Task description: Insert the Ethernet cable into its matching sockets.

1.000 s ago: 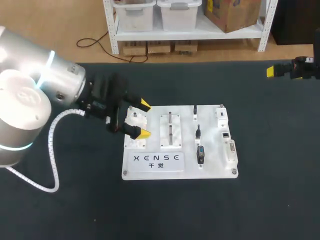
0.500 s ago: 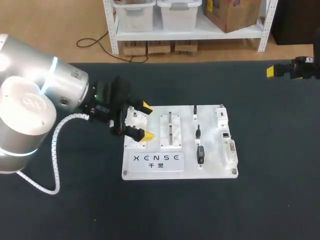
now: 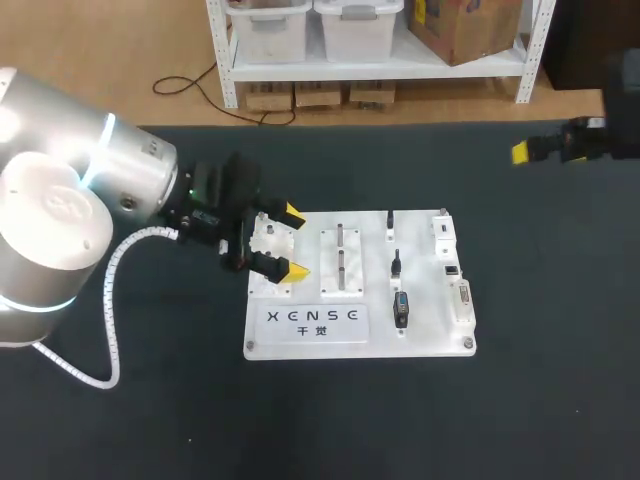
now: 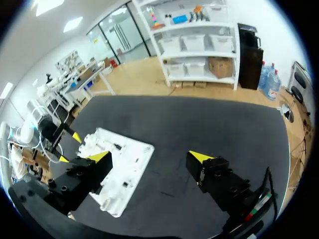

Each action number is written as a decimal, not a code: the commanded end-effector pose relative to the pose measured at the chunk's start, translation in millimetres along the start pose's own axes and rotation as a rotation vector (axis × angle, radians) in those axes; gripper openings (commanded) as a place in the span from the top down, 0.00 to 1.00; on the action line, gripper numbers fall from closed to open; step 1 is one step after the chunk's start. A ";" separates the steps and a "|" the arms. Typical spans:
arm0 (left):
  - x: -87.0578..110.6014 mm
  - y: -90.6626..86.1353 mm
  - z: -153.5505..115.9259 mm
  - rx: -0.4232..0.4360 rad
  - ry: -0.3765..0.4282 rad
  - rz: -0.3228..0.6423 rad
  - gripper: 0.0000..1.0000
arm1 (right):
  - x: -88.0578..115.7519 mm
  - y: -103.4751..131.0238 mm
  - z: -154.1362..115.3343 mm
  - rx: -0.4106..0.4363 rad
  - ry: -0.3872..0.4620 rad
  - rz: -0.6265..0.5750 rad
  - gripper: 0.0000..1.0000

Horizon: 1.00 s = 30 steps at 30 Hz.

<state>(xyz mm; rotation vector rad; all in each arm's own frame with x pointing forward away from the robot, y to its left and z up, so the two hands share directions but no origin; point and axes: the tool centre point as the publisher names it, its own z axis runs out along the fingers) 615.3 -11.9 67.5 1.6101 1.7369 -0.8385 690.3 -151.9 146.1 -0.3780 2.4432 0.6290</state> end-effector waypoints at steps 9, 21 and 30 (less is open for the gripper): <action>0.5 0.9 1.2 0.000 -0.001 0.001 0.00 | 18.4 106.2 40.0 0.272 0.203 0.029 0.00; 0.5 0.9 1.2 0.000 -0.001 0.001 0.00 | 48.3 137.3 87.8 0.379 0.392 0.072 0.00; 0.5 0.9 1.2 0.000 -0.001 0.001 0.00 | 68.3 141.1 111.7 0.437 0.490 0.101 0.00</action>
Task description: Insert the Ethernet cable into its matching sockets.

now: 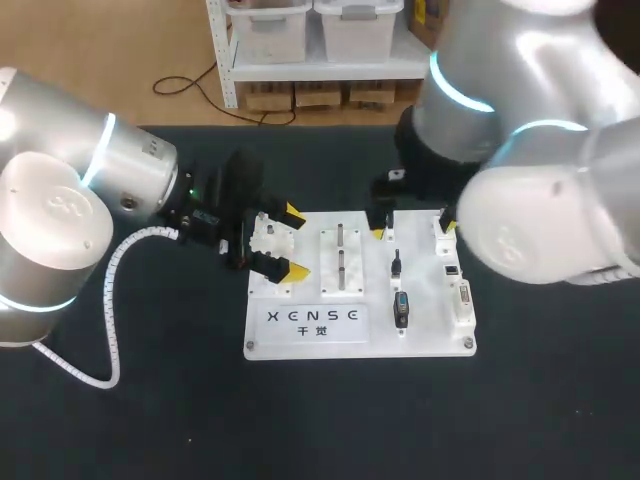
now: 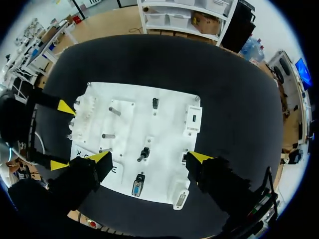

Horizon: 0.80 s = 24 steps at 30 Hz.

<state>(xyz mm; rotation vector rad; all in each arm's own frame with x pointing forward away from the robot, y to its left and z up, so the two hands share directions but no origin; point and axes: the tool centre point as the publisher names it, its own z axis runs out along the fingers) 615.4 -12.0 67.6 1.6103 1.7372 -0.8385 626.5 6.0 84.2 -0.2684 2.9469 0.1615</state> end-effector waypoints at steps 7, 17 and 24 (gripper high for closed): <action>0.7 0.8 1.2 0.000 -0.001 0.001 0.00 | 5.4 8.3 27.7 0.102 0.084 0.026 0.00; 0.7 0.8 1.2 0.000 -0.001 0.001 0.00 | 16.5 7.1 41.2 0.111 0.103 0.063 0.00; 0.7 0.8 1.2 0.000 -0.001 0.001 0.00 | 19.6 6.8 49.8 0.109 0.105 0.079 0.00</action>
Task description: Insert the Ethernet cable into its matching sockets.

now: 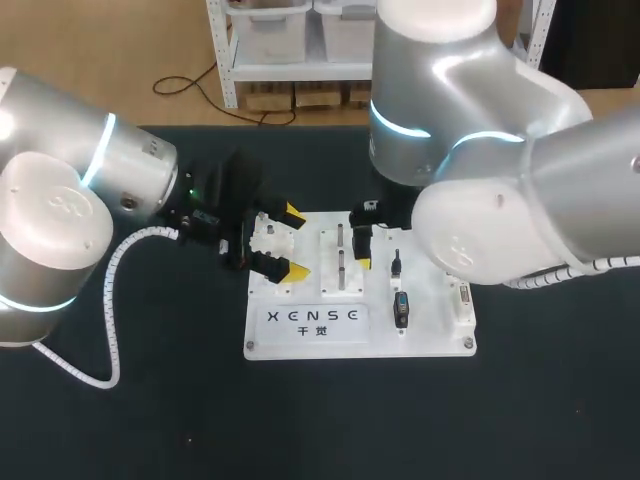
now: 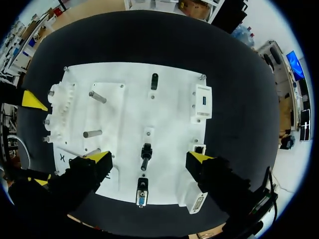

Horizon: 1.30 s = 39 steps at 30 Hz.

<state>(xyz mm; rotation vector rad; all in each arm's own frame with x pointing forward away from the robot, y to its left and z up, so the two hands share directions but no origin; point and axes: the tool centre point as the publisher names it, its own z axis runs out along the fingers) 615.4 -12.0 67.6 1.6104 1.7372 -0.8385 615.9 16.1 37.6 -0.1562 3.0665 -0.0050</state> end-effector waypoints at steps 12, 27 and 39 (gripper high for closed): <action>0.7 0.8 1.1 0.000 -0.001 0.001 0.00 | -1.1 0.1 16.6 -0.008 -0.005 0.010 0.52; 0.7 0.8 1.1 0.000 -0.001 0.001 0.00 | -3.3 1.9 19.1 -0.010 -0.004 -0.008 1.00; 0.7 0.8 1.1 0.000 -0.001 0.001 0.00 | -3.8 -1.5 10.5 -0.015 -0.007 -0.010 1.00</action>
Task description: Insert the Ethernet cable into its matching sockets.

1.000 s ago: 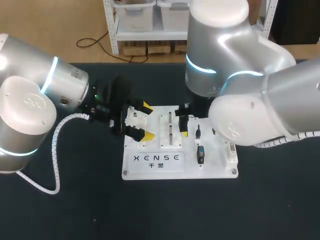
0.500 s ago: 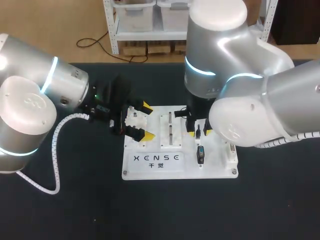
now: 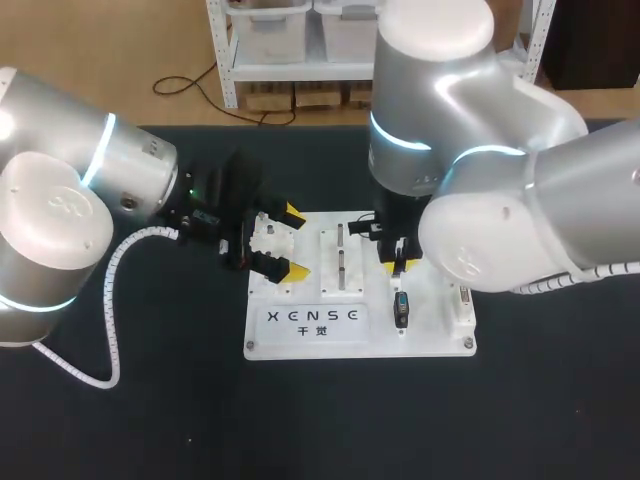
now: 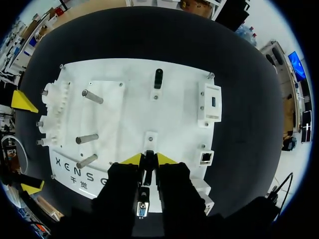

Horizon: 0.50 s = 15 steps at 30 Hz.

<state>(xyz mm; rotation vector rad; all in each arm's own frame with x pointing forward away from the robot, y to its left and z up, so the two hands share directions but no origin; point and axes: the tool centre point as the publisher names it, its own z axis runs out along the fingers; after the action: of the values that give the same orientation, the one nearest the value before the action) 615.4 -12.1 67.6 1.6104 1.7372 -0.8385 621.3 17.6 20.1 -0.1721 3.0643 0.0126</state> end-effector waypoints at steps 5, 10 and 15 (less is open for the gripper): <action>0.7 0.8 1.1 0.000 -0.001 0.001 0.00 | -4.2 -7.5 -23.0 -0.006 -0.017 0.004 1.00; 0.7 0.8 1.1 0.000 -0.001 0.001 0.00 | -6.1 -18.1 -36.7 -0.004 -0.029 0.027 1.00; 0.7 0.8 1.1 0.000 -0.001 0.001 0.00 | -3.4 -34.1 -40.7 0.006 -0.025 0.058 1.00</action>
<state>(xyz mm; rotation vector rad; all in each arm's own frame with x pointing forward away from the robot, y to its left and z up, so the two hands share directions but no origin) 615.4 -12.1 67.6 1.6104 1.7373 -0.8385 630.4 -7.5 57.9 -0.0882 3.0548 -0.0026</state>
